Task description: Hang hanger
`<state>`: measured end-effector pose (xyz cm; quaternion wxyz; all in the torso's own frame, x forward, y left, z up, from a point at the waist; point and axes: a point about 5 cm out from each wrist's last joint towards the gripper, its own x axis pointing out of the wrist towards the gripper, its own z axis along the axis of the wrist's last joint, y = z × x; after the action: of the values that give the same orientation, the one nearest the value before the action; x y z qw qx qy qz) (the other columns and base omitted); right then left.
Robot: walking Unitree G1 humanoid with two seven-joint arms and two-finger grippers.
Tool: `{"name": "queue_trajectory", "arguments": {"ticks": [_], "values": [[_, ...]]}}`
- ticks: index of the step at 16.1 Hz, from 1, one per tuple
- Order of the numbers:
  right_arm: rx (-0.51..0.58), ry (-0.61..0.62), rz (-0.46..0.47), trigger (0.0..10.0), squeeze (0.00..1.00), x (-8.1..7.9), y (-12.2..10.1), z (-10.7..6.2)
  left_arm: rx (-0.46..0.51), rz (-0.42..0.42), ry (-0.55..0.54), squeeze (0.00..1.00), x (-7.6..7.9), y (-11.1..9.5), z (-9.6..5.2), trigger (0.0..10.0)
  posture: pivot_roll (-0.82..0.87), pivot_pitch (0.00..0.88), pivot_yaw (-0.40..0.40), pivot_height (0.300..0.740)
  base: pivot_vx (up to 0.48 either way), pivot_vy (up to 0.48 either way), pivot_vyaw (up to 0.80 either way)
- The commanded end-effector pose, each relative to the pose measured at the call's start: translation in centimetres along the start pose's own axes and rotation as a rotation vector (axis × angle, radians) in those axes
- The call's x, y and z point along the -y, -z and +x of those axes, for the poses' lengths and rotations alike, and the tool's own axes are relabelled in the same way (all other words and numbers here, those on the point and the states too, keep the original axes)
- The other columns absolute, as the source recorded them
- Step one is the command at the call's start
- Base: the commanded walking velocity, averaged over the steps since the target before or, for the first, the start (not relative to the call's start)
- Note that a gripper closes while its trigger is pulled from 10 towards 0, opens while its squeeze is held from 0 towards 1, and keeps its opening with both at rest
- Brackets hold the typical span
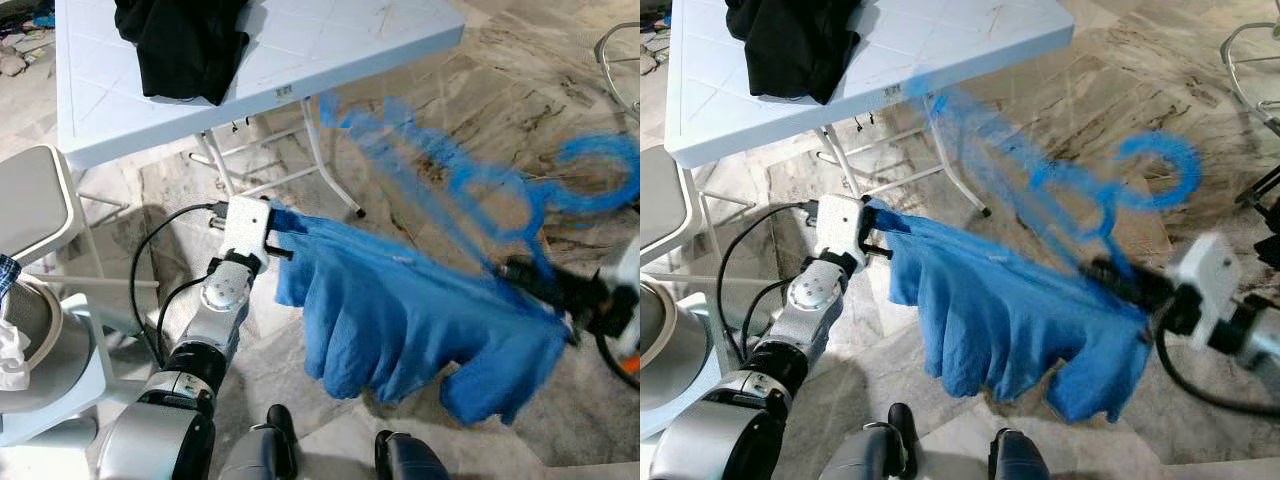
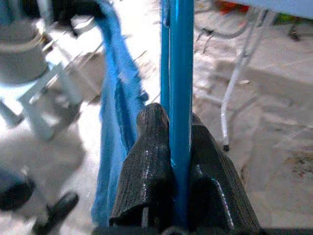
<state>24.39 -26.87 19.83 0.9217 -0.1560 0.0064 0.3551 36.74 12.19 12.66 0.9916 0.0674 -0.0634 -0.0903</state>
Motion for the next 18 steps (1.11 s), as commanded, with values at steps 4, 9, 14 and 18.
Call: {"name": "queue_trajectory", "arguments": {"ticks": [4, 9, 14, 18], "values": [[0.286, 0.404, 0.287, 10.0, 0.00, -0.1, -0.3, 5.6, -0.021, -0.087, -0.046, 0.00, 0.6, 1.2, -1.1, 0.0, -0.23, 0.289, 0.071, 0.740, 0.000, 0.000, 0.00], [0.574, 0.488, 0.599, 10.0, 0.00, -1.9, -3.7, 12.8, 0.031, -0.142, 0.058, 0.00, 3.9, 0.5, -1.5, 0.0, -0.22, 0.274, 0.066, 0.740, 0.000, 0.000, 0.00], [0.761, 0.519, 0.833, 10.0, 0.00, -0.1, -6.6, 14.9, 0.127, -0.205, 0.171, 0.00, 6.2, -2.3, -0.9, 0.0, -0.21, 0.256, 0.068, 0.740, 0.000, 0.000, 0.00], [0.769, 0.500, 0.837, 10.0, 0.00, -0.4, -7.3, 16.1, 0.116, -0.215, 0.188, 0.00, 7.1, -2.5, -0.8, 0.0, -0.20, 0.254, 0.068, 0.740, 0.000, 0.000, 0.00]]}}
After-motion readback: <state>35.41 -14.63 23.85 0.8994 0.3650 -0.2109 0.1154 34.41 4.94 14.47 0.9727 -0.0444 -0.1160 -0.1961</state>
